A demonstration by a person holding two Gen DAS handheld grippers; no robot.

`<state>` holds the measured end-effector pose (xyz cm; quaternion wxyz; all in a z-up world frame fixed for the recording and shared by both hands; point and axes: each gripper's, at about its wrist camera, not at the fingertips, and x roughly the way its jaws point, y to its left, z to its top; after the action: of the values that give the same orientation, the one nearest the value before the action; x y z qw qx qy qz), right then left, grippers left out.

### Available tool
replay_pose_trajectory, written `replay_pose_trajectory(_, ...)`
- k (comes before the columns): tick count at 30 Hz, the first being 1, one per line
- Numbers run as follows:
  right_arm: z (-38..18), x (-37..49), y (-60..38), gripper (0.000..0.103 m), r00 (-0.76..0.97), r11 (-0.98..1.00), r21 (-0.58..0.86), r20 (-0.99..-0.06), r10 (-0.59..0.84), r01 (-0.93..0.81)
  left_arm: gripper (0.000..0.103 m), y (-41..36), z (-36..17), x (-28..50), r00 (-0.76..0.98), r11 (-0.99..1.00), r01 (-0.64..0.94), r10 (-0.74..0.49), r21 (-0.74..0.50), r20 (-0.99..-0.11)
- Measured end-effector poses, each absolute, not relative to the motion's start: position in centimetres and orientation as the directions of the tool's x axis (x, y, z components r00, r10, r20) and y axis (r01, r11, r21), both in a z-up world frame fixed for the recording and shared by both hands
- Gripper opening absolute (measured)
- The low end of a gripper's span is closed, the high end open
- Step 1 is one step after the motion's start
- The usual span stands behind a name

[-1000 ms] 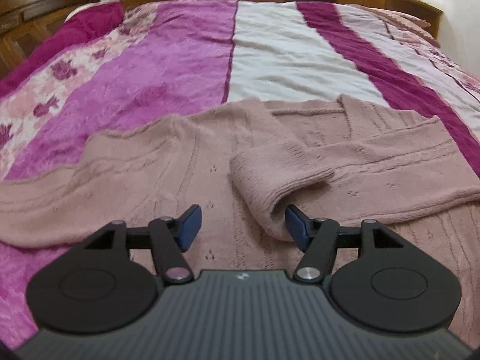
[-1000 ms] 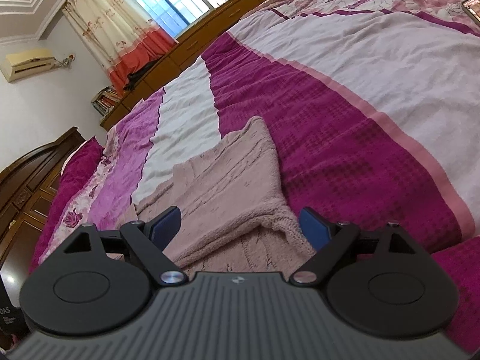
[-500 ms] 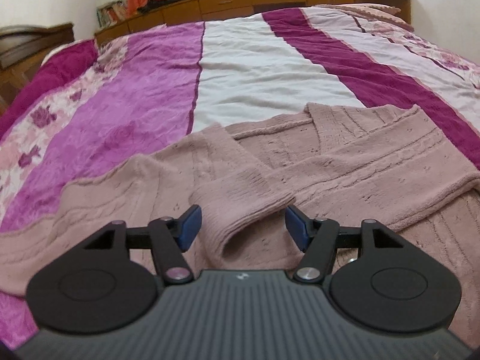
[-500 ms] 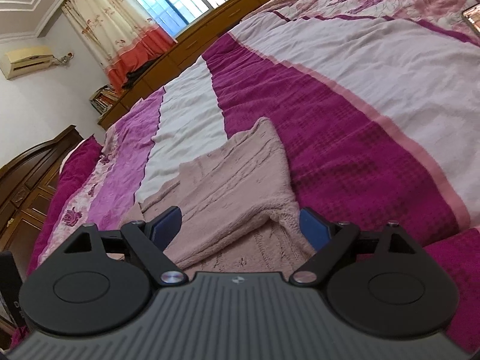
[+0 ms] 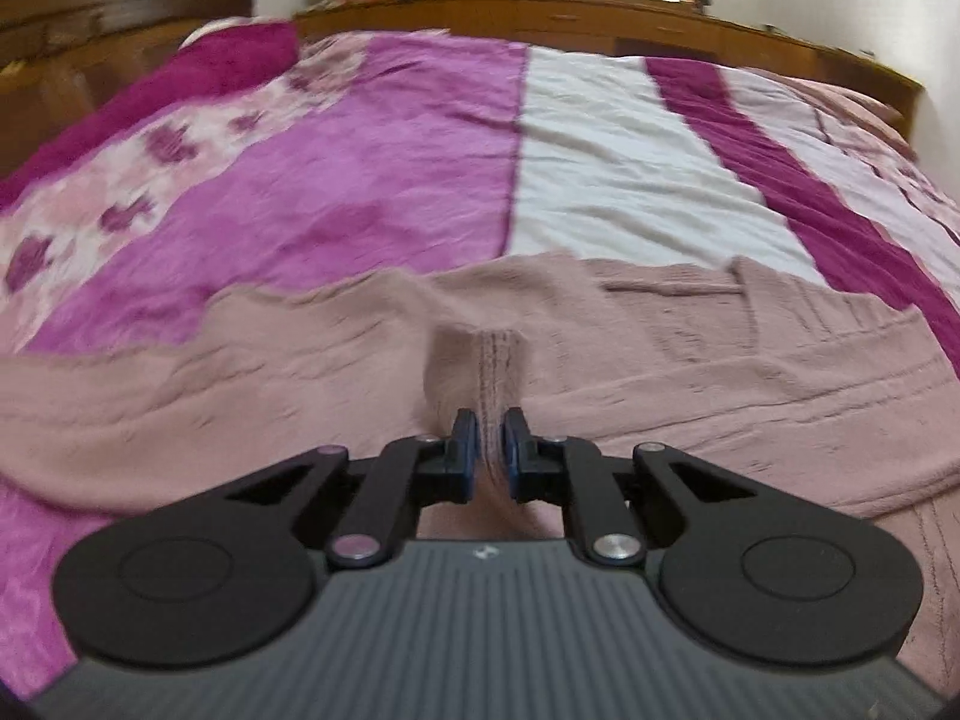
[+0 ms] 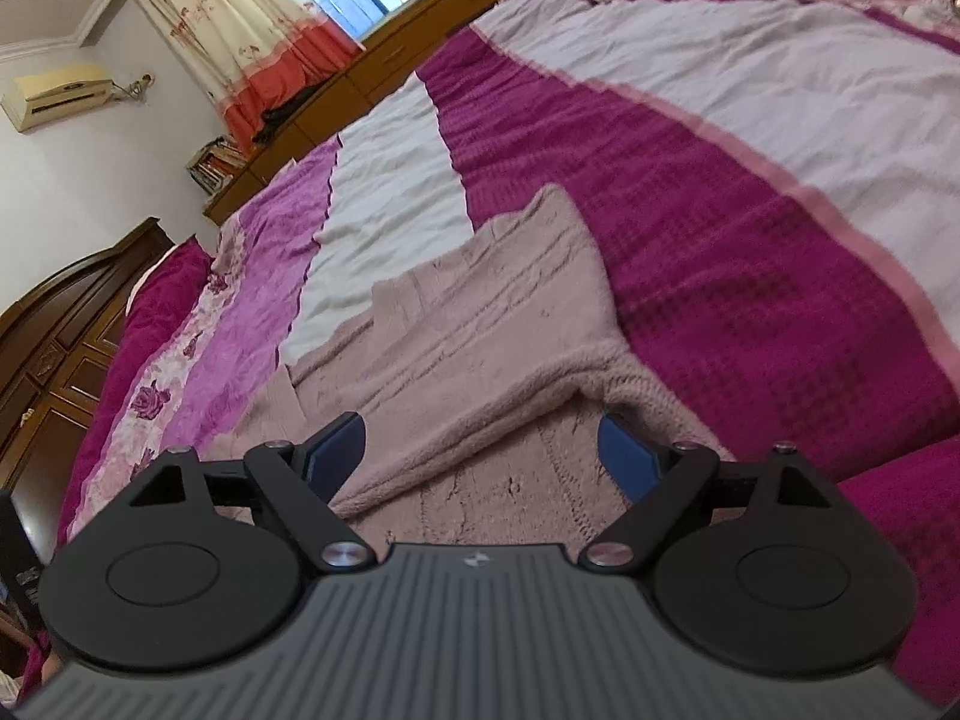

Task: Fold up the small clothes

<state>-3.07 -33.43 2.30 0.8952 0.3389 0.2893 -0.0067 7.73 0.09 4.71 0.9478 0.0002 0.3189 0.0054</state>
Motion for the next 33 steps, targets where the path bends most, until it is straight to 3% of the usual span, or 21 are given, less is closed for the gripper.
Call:
replay_pose_trajectory(4,1.7,-2.2,-33.6,0.090,0.822,0.758,0.615,-0.533,0.199,0.215,0.019,2.3,4.5,7.1,0.769,0.998,-0.034,-0.011,-0.058,-0.640)
replay_pose_trajectory(6,1.5,-1.8,-33.6,0.090,0.822,0.753,0.622,-0.531,0.205,0.214,0.032,3.2,4.3,6.6,0.758,0.995,-0.050,-0.021,-0.090,-0.652)
replay_pose_trajectory(11,1.3,-0.8,-33.9,0.088,0.830,0.729,0.650,-0.515,0.215,0.215,0.035,4.6,4.1,5.7,0.753,0.987,-0.061,-0.051,-0.147,-0.656)
replay_pose_trajectory(14,1.1,0.0,-34.0,0.060,0.830,0.722,0.649,-0.522,0.196,0.238,0.035,4.7,4.0,5.6,0.750,0.986,-0.064,-0.053,-0.151,-0.659)
replay_pose_trajectory(15,1.0,0.2,-34.1,0.042,0.823,0.723,0.642,-0.536,0.186,0.255,0.035,4.6,4.0,5.7,0.750,0.986,-0.063,-0.054,-0.153,-0.659)
replay_pose_trajectory(17,0.7,0.5,-34.5,0.022,0.812,0.715,0.639,-0.556,0.176,0.283,0.035,4.3,4.1,5.7,0.754,0.986,-0.050,-0.068,-0.160,-0.654)
replay_pose_trajectory(19,0.3,0.5,-35.0,0.013,0.813,0.705,0.645,-0.557,0.171,0.294,0.035,3.9,4.0,5.6,0.762,0.986,-0.018,-0.094,-0.166,-0.641)
replay_pose_trajectory(26,1.3,-0.8,-36.1,0.012,0.848,0.712,0.623,-0.526,0.074,0.324,0.035,2.2,3.7,5.4,0.757,0.990,0.036,-0.119,-0.140,-0.643)
replay_pose_trajectory(33,0.2,-1.0,-36.9,0.013,0.817,0.691,0.640,-0.563,0.126,0.335,0.035,3.6,3.7,5.4,0.756,0.990,-0.011,-0.085,-0.143,-0.649)
